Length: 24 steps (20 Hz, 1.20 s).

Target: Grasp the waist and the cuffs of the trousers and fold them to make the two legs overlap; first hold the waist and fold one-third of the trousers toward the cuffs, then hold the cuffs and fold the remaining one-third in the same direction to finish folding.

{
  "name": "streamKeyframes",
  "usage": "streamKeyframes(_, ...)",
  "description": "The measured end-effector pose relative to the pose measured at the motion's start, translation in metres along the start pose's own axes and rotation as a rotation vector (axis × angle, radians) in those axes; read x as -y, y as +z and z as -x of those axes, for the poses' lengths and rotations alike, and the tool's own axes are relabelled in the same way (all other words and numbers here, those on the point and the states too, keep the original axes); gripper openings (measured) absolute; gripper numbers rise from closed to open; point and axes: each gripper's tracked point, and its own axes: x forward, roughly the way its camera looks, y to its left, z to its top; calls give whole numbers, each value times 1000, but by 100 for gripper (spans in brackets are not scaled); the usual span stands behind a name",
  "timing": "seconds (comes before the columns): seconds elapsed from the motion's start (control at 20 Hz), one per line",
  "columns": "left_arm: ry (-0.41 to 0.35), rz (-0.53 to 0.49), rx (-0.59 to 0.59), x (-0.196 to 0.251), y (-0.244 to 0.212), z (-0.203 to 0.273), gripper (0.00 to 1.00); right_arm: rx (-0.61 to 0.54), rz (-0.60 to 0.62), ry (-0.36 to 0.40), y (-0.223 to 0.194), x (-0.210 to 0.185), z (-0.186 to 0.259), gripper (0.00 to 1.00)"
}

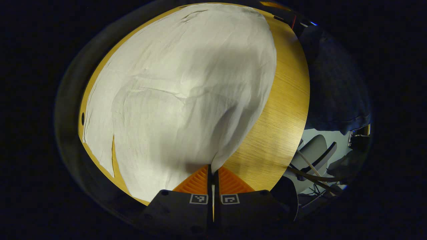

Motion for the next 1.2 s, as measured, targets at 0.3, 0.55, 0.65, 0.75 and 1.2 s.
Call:
streamKeyframes(0.3, 9, 34, -4, -1, -1, -1, 0, -213, 202, 187, -66, -6, -20, 97)
streamKeyframes(0.55, 14, 33, -18, -1, 0, -1, 0, -345, 295, 286, -101, -6, -32, 97)
streamKeyframes(0.65, 14, 40, -23, 0, 0, -1, 0, -374, 309, 311, -108, -5, -37, 98)
streamKeyframes(0.75, 15, 38, -28, 0, 0, -1, 0, -398, 319, 332, -114, -5, -43, 97)
streamKeyframes(1.2, 20, 44, -42, 1, 0, -1, 0, -437, 346, 335, -120, -3, -47, 57)
